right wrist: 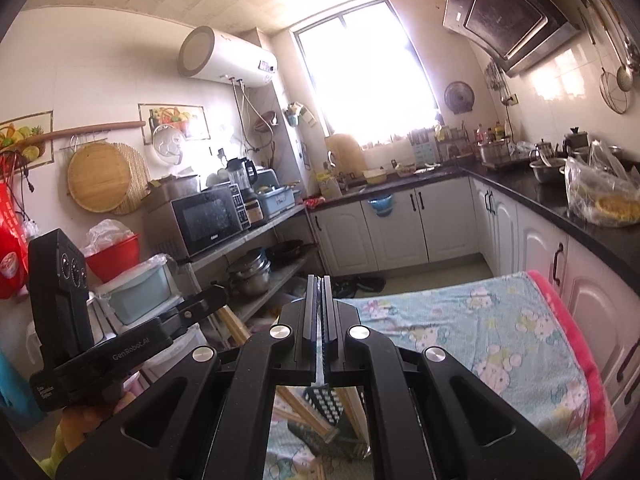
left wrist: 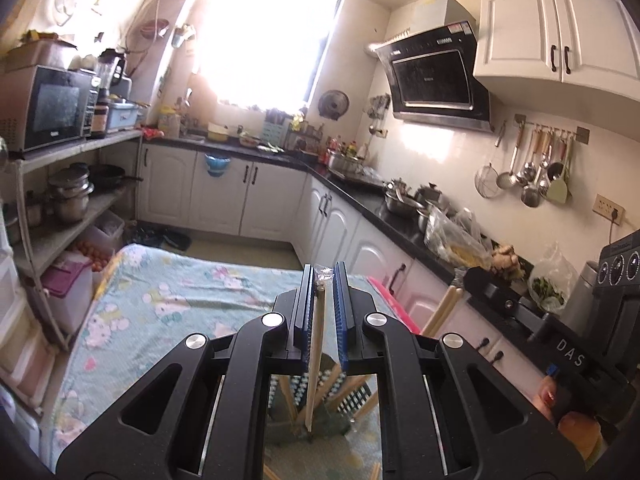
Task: Organize utensils
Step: 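Lower the held chopsticks upright into the green caddy with the left tool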
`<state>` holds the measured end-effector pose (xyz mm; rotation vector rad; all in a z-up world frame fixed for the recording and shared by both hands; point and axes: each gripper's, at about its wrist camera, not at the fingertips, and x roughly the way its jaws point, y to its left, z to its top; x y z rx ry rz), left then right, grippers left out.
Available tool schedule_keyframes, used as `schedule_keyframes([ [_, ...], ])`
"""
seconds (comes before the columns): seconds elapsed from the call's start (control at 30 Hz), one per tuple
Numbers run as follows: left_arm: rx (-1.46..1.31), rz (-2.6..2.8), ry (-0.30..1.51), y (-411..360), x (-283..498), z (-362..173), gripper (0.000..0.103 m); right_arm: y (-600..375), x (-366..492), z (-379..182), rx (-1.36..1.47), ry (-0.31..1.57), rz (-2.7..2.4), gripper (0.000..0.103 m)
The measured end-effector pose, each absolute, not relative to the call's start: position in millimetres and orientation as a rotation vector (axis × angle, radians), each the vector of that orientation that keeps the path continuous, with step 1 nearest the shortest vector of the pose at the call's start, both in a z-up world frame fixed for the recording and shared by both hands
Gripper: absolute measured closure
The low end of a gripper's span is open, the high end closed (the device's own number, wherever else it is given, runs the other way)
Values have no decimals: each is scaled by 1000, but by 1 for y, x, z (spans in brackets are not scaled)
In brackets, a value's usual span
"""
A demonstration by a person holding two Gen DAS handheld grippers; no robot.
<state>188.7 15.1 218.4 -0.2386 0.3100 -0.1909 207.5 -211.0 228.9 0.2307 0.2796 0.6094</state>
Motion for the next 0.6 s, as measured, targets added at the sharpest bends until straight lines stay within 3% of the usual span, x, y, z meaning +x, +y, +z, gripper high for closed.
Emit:
schedule_keyframes([
  [0.6,-234,-82,329,33,226,199,97,-215,269,207,285,329,548,101],
])
